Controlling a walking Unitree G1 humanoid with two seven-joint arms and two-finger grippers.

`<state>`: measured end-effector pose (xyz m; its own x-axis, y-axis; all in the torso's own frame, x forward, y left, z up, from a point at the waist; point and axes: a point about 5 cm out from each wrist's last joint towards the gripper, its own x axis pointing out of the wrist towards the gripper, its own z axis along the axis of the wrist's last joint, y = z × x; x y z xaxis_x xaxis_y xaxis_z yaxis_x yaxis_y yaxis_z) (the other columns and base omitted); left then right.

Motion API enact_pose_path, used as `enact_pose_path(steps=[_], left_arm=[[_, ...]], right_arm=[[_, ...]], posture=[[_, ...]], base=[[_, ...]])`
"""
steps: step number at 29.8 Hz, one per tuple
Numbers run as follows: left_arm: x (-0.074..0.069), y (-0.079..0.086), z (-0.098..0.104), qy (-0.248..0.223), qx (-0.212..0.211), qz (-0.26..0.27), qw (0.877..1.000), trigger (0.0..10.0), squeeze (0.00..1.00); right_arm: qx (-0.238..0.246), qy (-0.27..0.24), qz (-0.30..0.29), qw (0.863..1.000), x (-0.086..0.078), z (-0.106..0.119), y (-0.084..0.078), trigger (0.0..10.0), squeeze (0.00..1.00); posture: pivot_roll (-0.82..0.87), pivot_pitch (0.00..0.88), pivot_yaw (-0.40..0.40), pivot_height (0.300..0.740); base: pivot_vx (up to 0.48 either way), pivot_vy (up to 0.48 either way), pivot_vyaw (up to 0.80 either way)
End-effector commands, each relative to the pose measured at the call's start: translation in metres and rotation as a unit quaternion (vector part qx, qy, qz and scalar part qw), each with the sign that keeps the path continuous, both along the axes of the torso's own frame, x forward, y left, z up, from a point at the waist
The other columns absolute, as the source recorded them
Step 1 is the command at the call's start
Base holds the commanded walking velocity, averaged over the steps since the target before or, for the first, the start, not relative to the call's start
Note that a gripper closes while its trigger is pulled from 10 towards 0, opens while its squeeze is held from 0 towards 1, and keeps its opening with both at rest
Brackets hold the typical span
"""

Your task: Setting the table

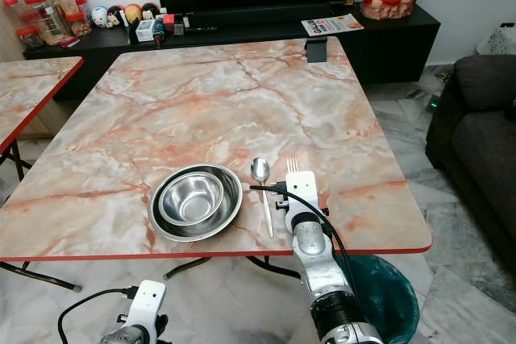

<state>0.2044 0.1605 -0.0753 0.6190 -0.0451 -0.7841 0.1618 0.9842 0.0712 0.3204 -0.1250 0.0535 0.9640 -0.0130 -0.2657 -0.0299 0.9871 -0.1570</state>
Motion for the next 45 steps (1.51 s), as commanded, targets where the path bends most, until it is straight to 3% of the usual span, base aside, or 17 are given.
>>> enact_pose_path(steps=[1, 6, 7, 8, 14, 15, 16, 21, 27, 45], left_arm=[[-0.003, 0.006, -0.002, 0.008, 0.007, 0.000, 1.000, 10.0, 0.00], [-0.003, 0.006, -0.002, 0.009, 0.007, 0.000, 1.000, 10.0, 0.00], [-0.003, 0.006, -0.002, 0.009, 0.007, 0.000, 1.000, 10.0, 0.00], [-0.003, 0.006, -0.002, 0.009, 0.007, 0.000, 1.000, 10.0, 0.00], [-0.003, 0.006, -0.002, 0.008, 0.005, 0.002, 1.000, 10.0, 0.00], [-0.003, 0.006, -0.001, 0.006, 0.003, 0.003, 1.000, 10.0, 0.00], [-0.003, 0.006, -0.001, 0.006, 0.003, 0.003, 1.000, 10.0, 0.00], [-0.001, 0.005, 0.000, 0.001, 0.001, 0.005, 1.000, 10.0, 0.00], [-0.002, 0.006, -0.001, 0.004, -0.006, 0.014, 1.000, 10.0, 0.00], [-0.003, 0.006, -0.001, 0.006, -0.006, 0.015, 1.000, 10.0, 0.00]], right_arm=[[0.015, -0.018, 0.010, 1.000, 0.002, 0.006, 0.007, 10.0, 1.00], [0.010, -0.034, 0.021, 0.999, 0.003, 0.011, 0.011, 10.0, 1.00], [0.009, -0.043, 0.027, 0.999, 0.003, 0.013, 0.013, 10.0, 0.38], [0.013, -0.054, 0.034, 0.998, 0.004, 0.016, 0.015, 10.0, 0.00], [0.011, -0.121, 0.059, 0.991, 0.005, 0.034, 0.021, 10.0, 0.00], [0.007, -0.158, 0.065, 0.985, 0.005, 0.044, 0.023, 10.0, 0.00], [0.007, -0.158, 0.065, 0.985, 0.005, 0.044, 0.023, 10.0, 0.00], [-0.004, -0.251, 0.091, 0.964, 0.003, 0.068, 0.032, 10.0, 0.00], [0.006, -0.266, 0.101, 0.959, 0.001, 0.071, 0.036, 10.0, 0.00], [0.010, -0.282, 0.111, 0.953, 0.001, 0.074, 0.041, 10.0, 0.00]], posture=[[-0.11, 0.000, 0.107, 0.740], [-0.11, 0.000, 0.107, 0.740], [-0.11, 0.000, 0.107, 0.740], [-0.11, 0.000, 0.107, 0.740], [-0.11, 0.000, 0.107, 0.740], [-0.11, 0.000, 0.108, 0.740], [-0.11, 0.000, 0.108, 0.740], [-0.11, 0.000, 0.108, 0.740], [-0.10, 0.000, 0.106, 0.740], [-0.10, 0.000, 0.110, 0.740]], base=[[0.000, 0.000, 0.00], [0.000, 0.000, 0.00], [0.000, 0.000, 0.00], [0.000, 0.000, 0.00], [0.000, 0.000, 0.00], [0.000, 0.000, 0.00], [0.000, 0.000, 0.00], [0.000, 0.000, 0.00], [0.000, 0.042, 0.00], [0.000, 0.408, 0.00]])
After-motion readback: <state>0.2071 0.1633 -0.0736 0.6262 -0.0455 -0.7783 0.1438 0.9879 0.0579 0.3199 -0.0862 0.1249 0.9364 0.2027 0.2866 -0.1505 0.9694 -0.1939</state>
